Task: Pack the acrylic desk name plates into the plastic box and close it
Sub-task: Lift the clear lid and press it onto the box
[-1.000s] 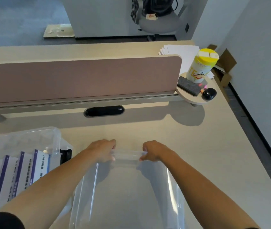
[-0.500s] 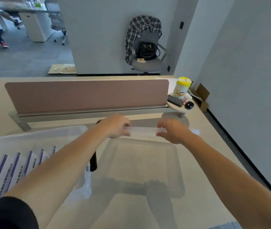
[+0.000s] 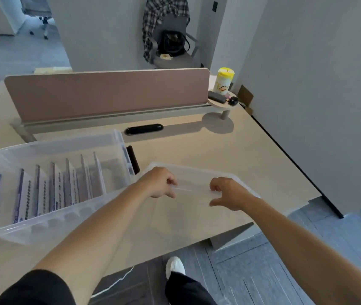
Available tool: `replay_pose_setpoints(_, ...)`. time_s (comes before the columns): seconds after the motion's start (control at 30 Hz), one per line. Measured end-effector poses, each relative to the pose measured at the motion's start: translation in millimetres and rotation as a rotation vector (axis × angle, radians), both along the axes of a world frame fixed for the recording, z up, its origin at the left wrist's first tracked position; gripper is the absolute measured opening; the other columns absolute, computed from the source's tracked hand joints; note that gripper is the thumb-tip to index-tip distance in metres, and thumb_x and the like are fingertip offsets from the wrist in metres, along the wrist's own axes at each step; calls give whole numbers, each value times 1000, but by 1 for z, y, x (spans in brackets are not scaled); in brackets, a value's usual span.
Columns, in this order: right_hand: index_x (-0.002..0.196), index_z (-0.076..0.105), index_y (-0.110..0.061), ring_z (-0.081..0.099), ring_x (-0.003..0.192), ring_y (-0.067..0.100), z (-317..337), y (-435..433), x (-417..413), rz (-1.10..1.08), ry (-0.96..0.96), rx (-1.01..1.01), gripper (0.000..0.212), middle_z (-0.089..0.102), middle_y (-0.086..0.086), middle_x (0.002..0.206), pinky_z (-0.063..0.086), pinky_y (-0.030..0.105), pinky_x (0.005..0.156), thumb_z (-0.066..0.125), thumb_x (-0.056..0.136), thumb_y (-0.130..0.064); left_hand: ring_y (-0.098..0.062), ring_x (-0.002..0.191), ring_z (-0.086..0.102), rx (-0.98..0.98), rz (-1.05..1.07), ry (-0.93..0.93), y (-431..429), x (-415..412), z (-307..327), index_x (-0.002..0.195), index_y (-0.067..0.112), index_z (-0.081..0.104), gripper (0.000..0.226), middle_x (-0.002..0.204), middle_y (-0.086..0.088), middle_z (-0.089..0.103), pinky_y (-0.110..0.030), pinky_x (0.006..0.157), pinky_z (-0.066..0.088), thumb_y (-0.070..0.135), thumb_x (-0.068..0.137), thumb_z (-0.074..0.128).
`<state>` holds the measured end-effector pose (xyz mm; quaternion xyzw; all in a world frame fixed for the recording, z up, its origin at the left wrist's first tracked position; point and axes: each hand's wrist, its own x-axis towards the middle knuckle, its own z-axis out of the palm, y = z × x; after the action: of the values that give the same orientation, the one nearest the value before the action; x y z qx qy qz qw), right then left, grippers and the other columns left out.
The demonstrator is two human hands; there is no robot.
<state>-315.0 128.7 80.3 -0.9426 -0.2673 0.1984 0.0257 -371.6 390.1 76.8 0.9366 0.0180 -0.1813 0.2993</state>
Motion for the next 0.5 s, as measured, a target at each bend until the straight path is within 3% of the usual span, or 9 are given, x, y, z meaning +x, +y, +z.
replay_pose_setpoints(0.2,117,63,-29,58,95,9,3,-15,-5,-7,63,15,47,55,-17,99,47,24,89,76,79,-53,-10,90,61,10,66,36,-15,-8,-2,102,24,73,38,96,12,66,-26,78,48,19,67,88)
replay_pose_setpoints(0.37,109,63,-35,62,95,12,14,-27,22,-28,72,51,36,56,-20,97,54,32,88,75,78,-49,-10,95,62,61,145,-24,-29,9,8,96,32,74,36,95,18,64,-32,85,52,28,64,89)
replay_pose_setpoints(0.5,110,66,-25,59,92,12,38,-39,55,-42,10,153,36,55,-15,96,47,24,81,80,79,-37,-9,93,57,86,163,-141,-41,34,34,100,33,74,36,97,19,59,-31,82,49,33,66,86)
